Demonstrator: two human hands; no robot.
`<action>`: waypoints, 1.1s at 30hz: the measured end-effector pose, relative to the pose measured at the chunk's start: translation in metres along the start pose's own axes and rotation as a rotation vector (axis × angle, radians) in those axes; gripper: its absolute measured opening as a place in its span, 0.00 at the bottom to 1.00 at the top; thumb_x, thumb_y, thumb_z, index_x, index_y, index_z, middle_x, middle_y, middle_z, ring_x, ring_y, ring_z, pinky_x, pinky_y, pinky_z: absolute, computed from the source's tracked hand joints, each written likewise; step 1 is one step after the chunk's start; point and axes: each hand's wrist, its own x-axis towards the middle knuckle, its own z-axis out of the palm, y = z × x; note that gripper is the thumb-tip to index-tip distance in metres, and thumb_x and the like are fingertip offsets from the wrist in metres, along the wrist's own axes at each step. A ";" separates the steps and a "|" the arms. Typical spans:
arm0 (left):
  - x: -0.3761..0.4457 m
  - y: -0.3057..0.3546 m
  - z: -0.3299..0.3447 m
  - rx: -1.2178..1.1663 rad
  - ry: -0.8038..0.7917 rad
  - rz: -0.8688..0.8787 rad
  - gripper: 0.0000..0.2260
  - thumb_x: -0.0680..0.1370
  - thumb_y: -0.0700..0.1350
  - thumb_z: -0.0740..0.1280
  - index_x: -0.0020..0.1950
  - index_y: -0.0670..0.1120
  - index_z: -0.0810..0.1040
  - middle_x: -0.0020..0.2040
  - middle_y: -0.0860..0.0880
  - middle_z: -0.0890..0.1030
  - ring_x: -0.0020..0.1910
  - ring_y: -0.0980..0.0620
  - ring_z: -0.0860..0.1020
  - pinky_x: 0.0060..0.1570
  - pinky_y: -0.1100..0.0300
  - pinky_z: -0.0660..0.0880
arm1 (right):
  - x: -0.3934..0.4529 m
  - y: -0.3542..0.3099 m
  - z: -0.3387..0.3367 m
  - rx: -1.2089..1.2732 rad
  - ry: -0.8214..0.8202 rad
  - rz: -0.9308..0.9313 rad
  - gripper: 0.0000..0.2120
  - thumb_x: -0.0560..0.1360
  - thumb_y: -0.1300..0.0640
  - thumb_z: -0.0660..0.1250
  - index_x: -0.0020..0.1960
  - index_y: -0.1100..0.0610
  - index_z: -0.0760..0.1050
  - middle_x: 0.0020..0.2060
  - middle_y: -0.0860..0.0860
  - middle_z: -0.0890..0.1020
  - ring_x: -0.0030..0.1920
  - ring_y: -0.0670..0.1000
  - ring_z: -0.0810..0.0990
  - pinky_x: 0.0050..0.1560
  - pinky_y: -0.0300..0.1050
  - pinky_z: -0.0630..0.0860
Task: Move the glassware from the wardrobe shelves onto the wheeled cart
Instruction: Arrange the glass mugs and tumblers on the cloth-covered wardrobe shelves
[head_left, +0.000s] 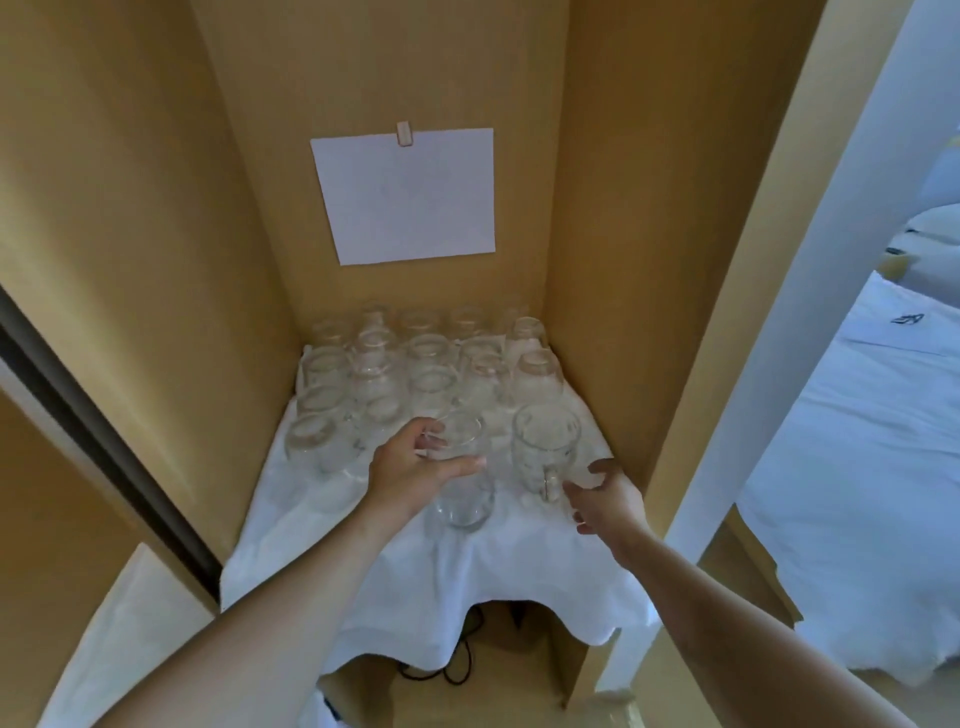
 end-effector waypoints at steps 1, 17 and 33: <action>-0.001 -0.001 0.000 -0.004 0.008 -0.002 0.34 0.47 0.67 0.82 0.50 0.59 0.80 0.50 0.55 0.82 0.49 0.58 0.81 0.47 0.63 0.77 | 0.003 0.000 -0.001 -0.036 -0.031 -0.046 0.26 0.72 0.46 0.76 0.63 0.47 0.67 0.49 0.50 0.82 0.47 0.55 0.84 0.49 0.53 0.83; -0.011 0.014 -0.005 0.038 0.096 0.030 0.34 0.50 0.65 0.82 0.52 0.57 0.80 0.51 0.54 0.82 0.50 0.55 0.81 0.54 0.55 0.79 | 0.013 -0.022 0.007 0.063 -0.095 -0.308 0.42 0.62 0.54 0.83 0.72 0.47 0.69 0.58 0.43 0.77 0.52 0.46 0.77 0.49 0.41 0.77; -0.001 -0.003 -0.014 0.013 0.046 0.034 0.30 0.54 0.63 0.83 0.52 0.59 0.79 0.51 0.56 0.81 0.50 0.55 0.81 0.57 0.53 0.79 | 0.036 -0.049 0.022 -1.229 0.067 -0.953 0.45 0.70 0.73 0.66 0.81 0.51 0.54 0.79 0.55 0.47 0.80 0.64 0.45 0.79 0.58 0.52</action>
